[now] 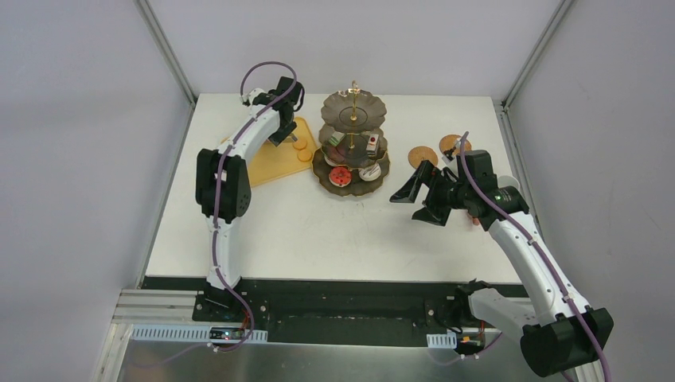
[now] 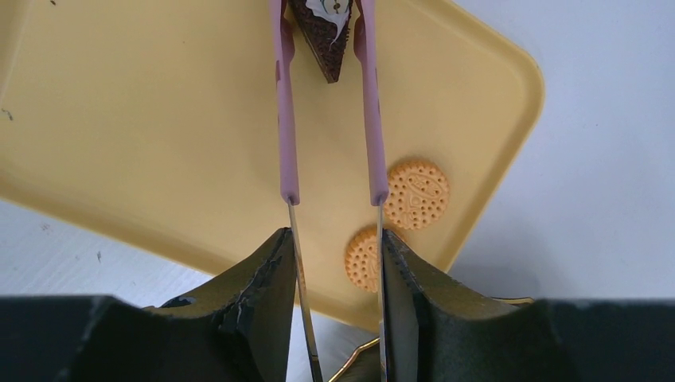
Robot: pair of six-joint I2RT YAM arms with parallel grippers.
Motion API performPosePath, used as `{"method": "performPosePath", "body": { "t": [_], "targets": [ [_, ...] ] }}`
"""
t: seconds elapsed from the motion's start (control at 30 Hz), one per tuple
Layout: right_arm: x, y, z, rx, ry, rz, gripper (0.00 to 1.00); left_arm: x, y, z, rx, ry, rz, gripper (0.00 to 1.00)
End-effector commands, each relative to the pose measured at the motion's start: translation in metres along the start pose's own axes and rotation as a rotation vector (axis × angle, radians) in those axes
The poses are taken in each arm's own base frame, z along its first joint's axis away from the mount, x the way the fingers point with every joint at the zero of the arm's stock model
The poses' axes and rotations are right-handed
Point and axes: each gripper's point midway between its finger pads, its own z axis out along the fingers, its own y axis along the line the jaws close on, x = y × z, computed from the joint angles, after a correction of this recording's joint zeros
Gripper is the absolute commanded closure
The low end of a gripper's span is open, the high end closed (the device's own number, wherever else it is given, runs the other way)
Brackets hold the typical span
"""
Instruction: Serve the afternoon tea
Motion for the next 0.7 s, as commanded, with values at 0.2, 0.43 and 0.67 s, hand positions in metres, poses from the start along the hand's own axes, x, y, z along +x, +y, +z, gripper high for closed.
{"method": "performPosePath", "body": {
  "t": [0.2, 0.43, 0.67],
  "targets": [
    [-0.003, 0.009, -0.003, -0.031, -0.015, -0.021, 0.01, -0.045, 0.016, -0.044, 0.027, -0.110, 0.080, 0.82],
    [-0.003, 0.008, -0.005, -0.029, -0.028, -0.024, 0.01, -0.061, 0.063, -0.096, 0.072, -0.160, 0.213, 0.85],
    [-0.003, 0.009, -0.007, -0.033, -0.035, -0.024, 0.01, -0.059, 0.146, -0.150, 0.136, -0.198, 0.460, 0.84]
  ]
}}
